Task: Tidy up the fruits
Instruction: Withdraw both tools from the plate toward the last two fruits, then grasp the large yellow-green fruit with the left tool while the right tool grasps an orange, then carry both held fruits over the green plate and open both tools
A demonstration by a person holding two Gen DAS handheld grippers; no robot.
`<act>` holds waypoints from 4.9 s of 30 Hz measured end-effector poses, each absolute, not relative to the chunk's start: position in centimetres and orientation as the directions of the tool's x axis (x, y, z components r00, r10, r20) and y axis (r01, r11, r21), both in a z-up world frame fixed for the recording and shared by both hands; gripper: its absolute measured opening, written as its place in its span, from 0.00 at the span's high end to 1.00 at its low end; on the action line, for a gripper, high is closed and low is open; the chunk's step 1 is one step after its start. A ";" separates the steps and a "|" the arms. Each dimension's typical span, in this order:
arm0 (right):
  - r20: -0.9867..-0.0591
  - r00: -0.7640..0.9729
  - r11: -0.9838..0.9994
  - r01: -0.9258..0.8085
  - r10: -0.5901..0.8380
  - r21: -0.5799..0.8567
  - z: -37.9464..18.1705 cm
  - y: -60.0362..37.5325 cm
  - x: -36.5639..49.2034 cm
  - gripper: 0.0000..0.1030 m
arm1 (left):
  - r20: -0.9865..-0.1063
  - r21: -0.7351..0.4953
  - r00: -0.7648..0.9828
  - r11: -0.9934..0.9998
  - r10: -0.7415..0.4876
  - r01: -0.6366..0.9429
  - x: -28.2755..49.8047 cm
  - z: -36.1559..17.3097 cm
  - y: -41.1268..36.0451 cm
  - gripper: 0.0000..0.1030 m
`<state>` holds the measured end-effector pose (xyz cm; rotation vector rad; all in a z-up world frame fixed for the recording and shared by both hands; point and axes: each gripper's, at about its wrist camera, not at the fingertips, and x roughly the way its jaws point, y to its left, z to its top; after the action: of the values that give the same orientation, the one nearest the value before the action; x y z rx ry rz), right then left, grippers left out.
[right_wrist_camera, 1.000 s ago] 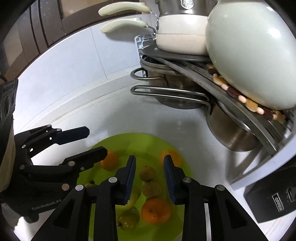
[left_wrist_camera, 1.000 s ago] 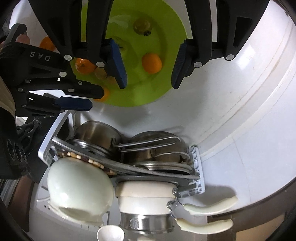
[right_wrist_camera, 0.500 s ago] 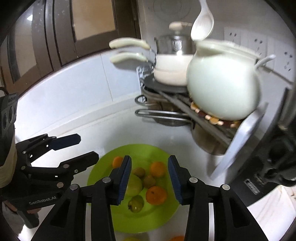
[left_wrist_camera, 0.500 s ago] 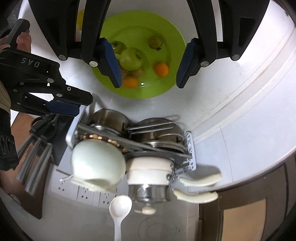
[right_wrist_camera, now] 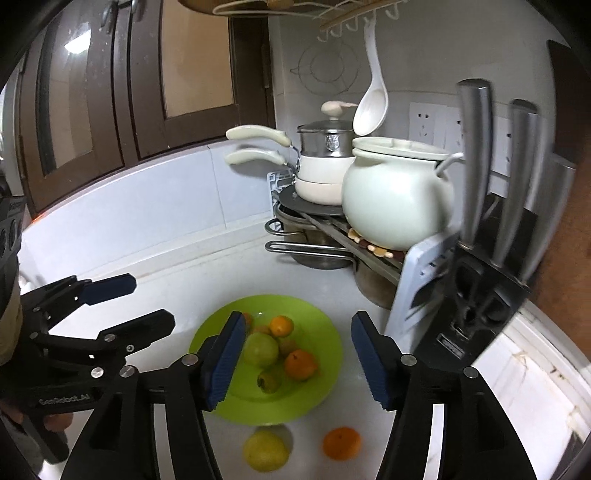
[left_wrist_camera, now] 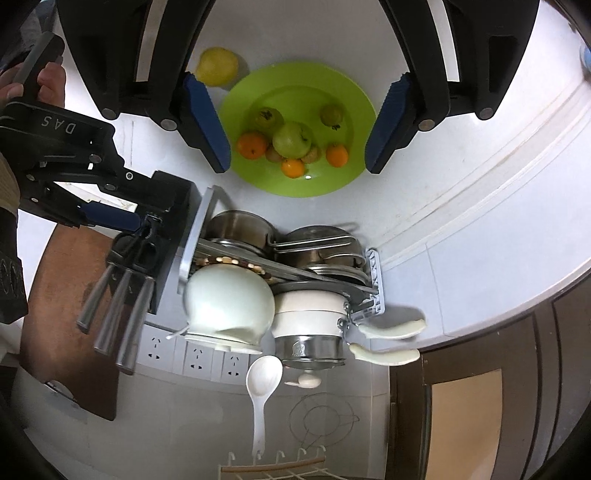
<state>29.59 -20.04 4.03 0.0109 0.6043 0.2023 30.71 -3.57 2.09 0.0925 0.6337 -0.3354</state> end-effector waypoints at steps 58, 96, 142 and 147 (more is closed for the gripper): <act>-0.819 0.525 0.952 -0.297 0.232 0.079 -11.3 -24.9 30.3 0.39 | -0.813 -0.199 0.462 0.915 -0.354 0.350 30.1 -12.6 -10.0 0.35; -0.769 0.581 0.953 -0.278 0.267 0.122 -8.3 -24.2 27.8 0.58 | -0.774 -0.167 0.524 0.913 -0.355 0.372 28.0 -9.8 -8.8 0.52; -0.575 0.789 0.975 -0.204 0.217 0.089 2.9 -17.0 25.7 0.58 | -0.560 -0.077 0.754 0.928 -0.343 0.364 27.3 1.5 -0.3 0.52; -0.575 0.791 0.977 -0.198 0.209 0.083 3.2 -16.7 27.2 0.58 | -0.567 -0.091 0.749 0.930 -0.343 0.357 29.1 1.4 0.0 0.52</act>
<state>27.24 -16.74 3.20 0.0190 0.6209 0.2188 29.11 -0.04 1.42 0.0239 0.6145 -0.3828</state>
